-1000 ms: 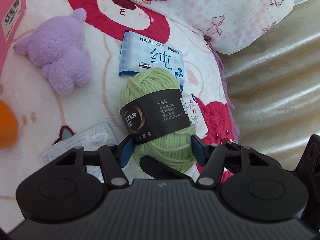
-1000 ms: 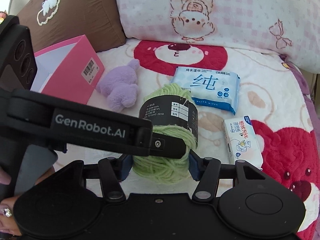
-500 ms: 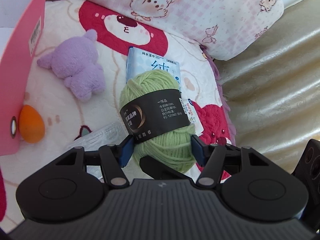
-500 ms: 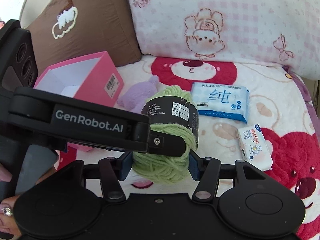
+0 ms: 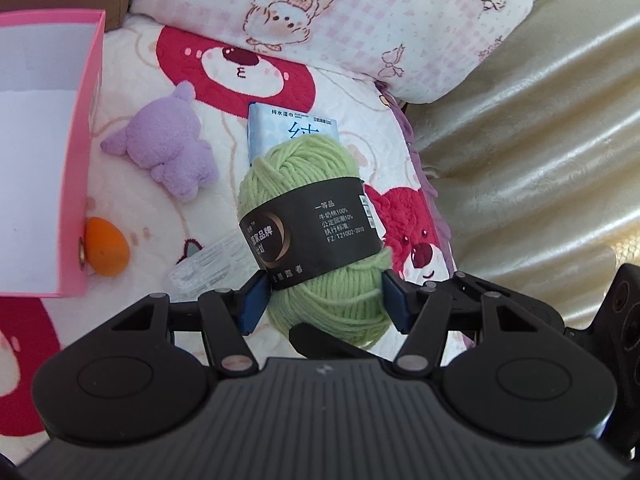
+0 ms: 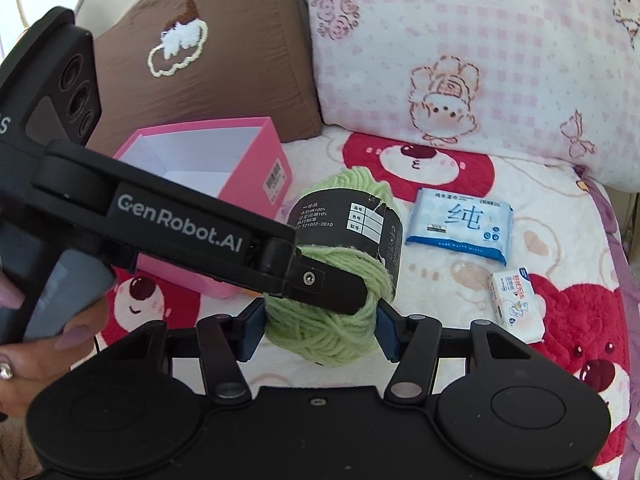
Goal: Organize objects
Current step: 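Lift the yarn ball with the left tool and carry it over the pink box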
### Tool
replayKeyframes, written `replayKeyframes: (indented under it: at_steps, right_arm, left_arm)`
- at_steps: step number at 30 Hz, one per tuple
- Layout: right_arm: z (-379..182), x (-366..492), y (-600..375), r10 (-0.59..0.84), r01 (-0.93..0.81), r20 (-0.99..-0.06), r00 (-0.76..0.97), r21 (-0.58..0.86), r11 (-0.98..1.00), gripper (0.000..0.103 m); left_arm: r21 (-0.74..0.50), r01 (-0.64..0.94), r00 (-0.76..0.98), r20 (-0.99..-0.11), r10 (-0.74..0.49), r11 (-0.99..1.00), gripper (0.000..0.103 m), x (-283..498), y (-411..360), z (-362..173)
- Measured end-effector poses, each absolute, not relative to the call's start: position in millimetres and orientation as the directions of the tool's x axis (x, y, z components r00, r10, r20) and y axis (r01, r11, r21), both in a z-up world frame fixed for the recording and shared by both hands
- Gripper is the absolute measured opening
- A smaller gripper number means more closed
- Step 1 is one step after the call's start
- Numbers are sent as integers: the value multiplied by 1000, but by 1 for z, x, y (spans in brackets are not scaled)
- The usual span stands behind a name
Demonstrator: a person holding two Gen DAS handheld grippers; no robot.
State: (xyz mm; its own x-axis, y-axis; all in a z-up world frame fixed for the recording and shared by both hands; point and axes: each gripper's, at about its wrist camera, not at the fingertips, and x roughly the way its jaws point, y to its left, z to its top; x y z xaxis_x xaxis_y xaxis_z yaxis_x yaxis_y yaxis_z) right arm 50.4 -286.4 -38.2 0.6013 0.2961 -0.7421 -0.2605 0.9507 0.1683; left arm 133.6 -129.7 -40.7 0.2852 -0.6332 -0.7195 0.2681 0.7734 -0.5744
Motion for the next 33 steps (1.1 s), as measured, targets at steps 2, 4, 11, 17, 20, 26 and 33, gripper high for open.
replayKeyframes:
  at_steps: [2, 4, 11, 17, 20, 26, 33]
  right_arm:
    - [-33, 47, -281, 308, -271, -736, 602, 175, 947, 61]
    - [-28, 44, -276, 324, -281, -730, 602, 186, 942, 61]
    - [-8, 31, -250, 383, -343, -711, 590, 209, 916, 62]
    - [10, 21, -227, 412, -401, -696, 587, 192, 896, 61]
    - [18, 16, -216, 429, -432, -683, 591, 181, 884, 61]
    - [31, 14, -198, 436, -467, -662, 610, 144, 872, 59]
    - [34, 20, -184, 436, -473, -670, 600, 143, 870, 59]
  left_arm:
    - [-554, 285, 292, -727, -621, 782, 59, 128, -125, -32]
    - [-534, 296, 302, -734, -608, 792, 59, 123, -119, -24]
    - [-515, 297, 300, -749, -590, 804, 59, 109, -85, 4]
    - [-462, 329, 335, -759, -559, 824, 59, 93, -65, 28]
    - [-451, 330, 351, -757, -552, 829, 59, 87, -53, 38]
    - [-445, 327, 414, -725, -550, 834, 58, 77, -30, 52]
    - [-436, 320, 443, -716, -540, 841, 58, 76, -17, 53]
